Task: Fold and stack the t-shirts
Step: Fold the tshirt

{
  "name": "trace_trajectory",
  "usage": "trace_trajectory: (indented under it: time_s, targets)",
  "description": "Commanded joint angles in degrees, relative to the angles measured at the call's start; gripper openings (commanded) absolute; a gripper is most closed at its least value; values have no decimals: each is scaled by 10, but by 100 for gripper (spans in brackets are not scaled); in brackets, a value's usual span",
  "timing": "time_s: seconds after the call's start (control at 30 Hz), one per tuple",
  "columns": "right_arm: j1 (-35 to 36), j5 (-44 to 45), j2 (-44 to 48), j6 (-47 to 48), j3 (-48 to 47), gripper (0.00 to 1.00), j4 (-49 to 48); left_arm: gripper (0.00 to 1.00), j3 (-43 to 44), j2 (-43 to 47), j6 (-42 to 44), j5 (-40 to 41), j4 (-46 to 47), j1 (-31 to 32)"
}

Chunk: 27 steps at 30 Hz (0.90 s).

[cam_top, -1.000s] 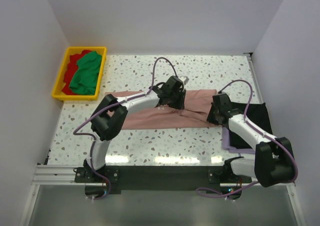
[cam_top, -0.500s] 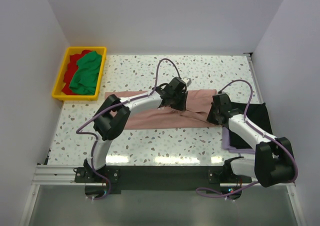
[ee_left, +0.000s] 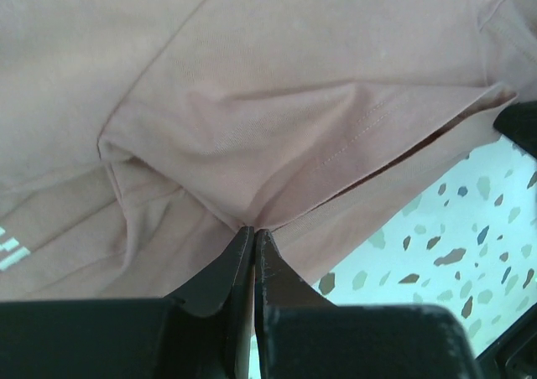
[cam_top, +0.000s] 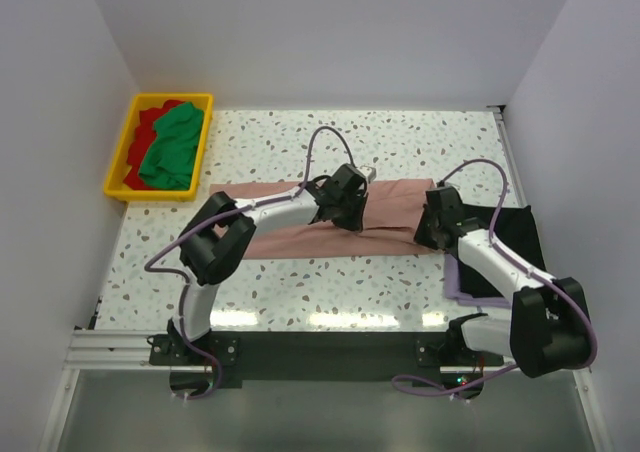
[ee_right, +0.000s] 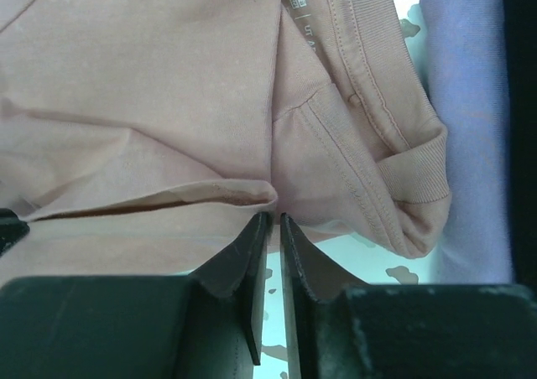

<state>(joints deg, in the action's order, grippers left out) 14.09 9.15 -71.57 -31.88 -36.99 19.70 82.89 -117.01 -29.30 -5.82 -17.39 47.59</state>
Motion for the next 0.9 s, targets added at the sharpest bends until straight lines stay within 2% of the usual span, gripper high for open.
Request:
trace_trajectory:
  time_s: [0.0, 0.27, 0.43, 0.57, 0.73, 0.87]
  targets:
    - [1, 12, 24, -7, -4, 16, -12, 6, -27, 51, 2, -7, 22, 4]
    - [1, 5, 65, -12, -15, 26, 9, 8, -77, 72, -6, -22, 52, 5]
    - [1, 1, 71, -13, -29, 29, 13, 22, -104, 89, -10, -28, 78, 6]
    - [2, -12, 24, -6, -65, 29, 9, 31, -114, 108, -15, -35, 94, 6]
    - [1, -39, -23, -5, -78, 29, -9, 33, -122, 134, -19, -36, 102, 5]
    - [2, -70, -17, -7, -42, 27, -25, 33, -130, 160, -33, -16, 95, -5]
